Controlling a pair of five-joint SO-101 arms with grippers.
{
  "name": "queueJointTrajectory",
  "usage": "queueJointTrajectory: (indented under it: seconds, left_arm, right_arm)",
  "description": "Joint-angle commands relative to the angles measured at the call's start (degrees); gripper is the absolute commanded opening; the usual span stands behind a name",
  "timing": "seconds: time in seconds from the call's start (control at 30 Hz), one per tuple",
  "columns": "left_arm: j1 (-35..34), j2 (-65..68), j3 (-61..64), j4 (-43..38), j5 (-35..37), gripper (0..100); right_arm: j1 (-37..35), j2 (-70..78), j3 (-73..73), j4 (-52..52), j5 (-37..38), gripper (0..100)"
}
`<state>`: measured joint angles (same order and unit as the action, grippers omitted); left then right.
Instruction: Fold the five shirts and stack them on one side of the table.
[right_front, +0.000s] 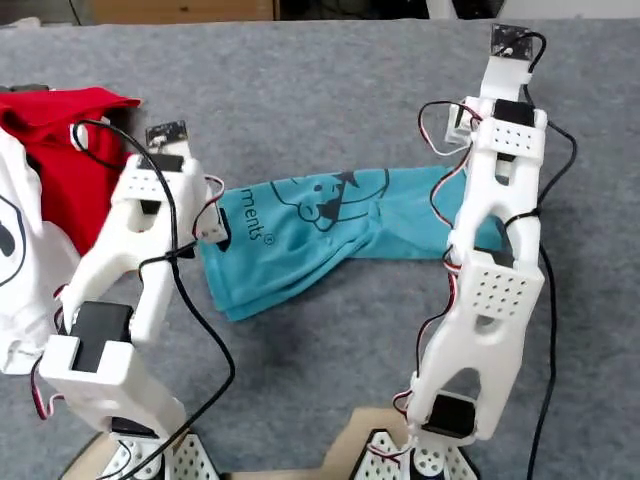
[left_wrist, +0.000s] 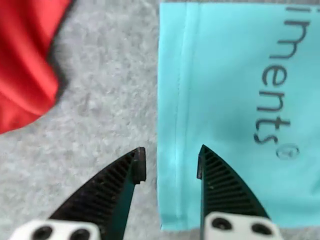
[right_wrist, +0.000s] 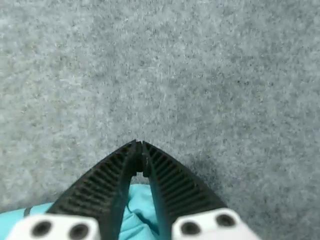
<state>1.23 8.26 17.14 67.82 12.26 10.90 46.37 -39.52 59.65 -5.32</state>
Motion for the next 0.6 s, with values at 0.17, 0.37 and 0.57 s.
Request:
queueJointTrajectory:
  seconds: [0.17, 0.37, 0.57]
  left_arm:
    - [-0.5, 1.4, 4.7, -11.0, 2.4, 18]
    - [-0.4, 2.4, 4.2, -11.0, 2.4, 18]
    - [-0.4, 6.3, -0.1, -8.1, 2.4, 14]
  right_arm:
    - [0.5, -0.5, -1.3, -1.1, -0.4, 0.5]
    - [0.5, -0.5, -1.3, -1.1, -0.4, 0.5]
    - [0.6, -0.5, -1.3, -1.1, -0.4, 0.5]
